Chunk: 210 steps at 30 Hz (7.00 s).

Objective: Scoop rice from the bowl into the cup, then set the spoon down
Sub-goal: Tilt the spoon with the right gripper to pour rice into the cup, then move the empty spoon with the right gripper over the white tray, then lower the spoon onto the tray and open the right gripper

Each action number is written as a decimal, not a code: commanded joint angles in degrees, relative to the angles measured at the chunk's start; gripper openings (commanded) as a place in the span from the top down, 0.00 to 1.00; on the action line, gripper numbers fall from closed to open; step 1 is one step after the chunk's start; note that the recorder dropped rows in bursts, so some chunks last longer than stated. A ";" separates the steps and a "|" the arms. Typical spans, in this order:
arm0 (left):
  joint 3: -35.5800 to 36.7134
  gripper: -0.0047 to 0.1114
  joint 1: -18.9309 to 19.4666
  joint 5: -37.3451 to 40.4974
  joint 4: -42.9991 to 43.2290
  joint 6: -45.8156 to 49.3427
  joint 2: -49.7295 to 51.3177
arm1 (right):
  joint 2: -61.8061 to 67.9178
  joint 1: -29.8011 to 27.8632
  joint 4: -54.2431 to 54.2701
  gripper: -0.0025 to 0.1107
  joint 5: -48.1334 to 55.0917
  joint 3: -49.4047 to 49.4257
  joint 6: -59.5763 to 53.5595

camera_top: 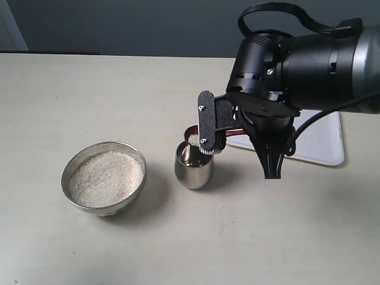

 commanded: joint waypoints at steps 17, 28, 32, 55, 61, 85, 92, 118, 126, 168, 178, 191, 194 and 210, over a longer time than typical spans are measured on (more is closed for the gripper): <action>-0.13 0.96 -0.27 -0.23 0.18 -0.21 -0.31 | -0.38 -0.27 -6.12 0.99 -2.01 0.16 4.02; -0.13 0.96 -0.27 -0.23 0.18 -0.21 -0.31 | -0.38 -0.14 -13.50 0.99 -4.55 6.41 13.01; -0.13 0.96 -0.27 -0.33 0.18 -0.21 -0.31 | -0.38 -0.14 -15.73 0.99 -5.34 6.41 16.31; -0.13 0.96 -0.27 -0.33 0.18 -0.21 -0.31 | -0.38 4.00 -24.57 0.99 -7.19 11.06 25.02; -0.13 0.96 -0.27 -0.33 0.18 -0.21 -0.31 | -0.38 4.39 -29.45 0.99 -7.59 13.67 29.40; -0.13 0.96 -0.27 -0.33 0.18 -0.21 -0.31 | -0.38 4.86 -36.25 0.99 -8.69 14.09 33.82; -0.13 0.96 -0.27 -0.33 0.18 -0.21 -0.31 | 0.51 4.86 -37.82 0.99 -7.00 14.18 34.48; -0.13 0.96 -0.27 -0.33 0.18 -0.21 -0.31 | 2.95 10.12 -50.95 0.99 0.43 19.35 44.97; -0.13 0.96 -0.27 -0.33 0.18 -0.21 -0.31 | 2.95 10.12 -50.56 0.99 3.20 19.48 44.18; -0.13 0.96 -0.27 -0.23 0.18 -0.21 -0.31 | -3.79 -3.55 -37.89 0.99 -4.60 19.37 55.03; -0.13 0.96 -0.27 -0.23 0.18 -0.21 -0.31 | -3.38 -22.95 -33.70 0.99 -26.64 19.37 46.62; -0.13 0.96 -0.27 -0.23 0.18 -0.21 -0.31 | 7.35 -29.96 -39.42 0.99 -37.70 15.80 46.87; -0.13 0.96 -0.27 -0.23 0.18 -0.21 -0.31 | 9.18 -29.96 -38.40 0.99 -35.88 13.11 47.26; -0.13 0.96 -0.27 -0.23 0.18 -0.21 -0.31 | 11.36 -29.96 -31.41 0.68 -31.53 10.42 47.06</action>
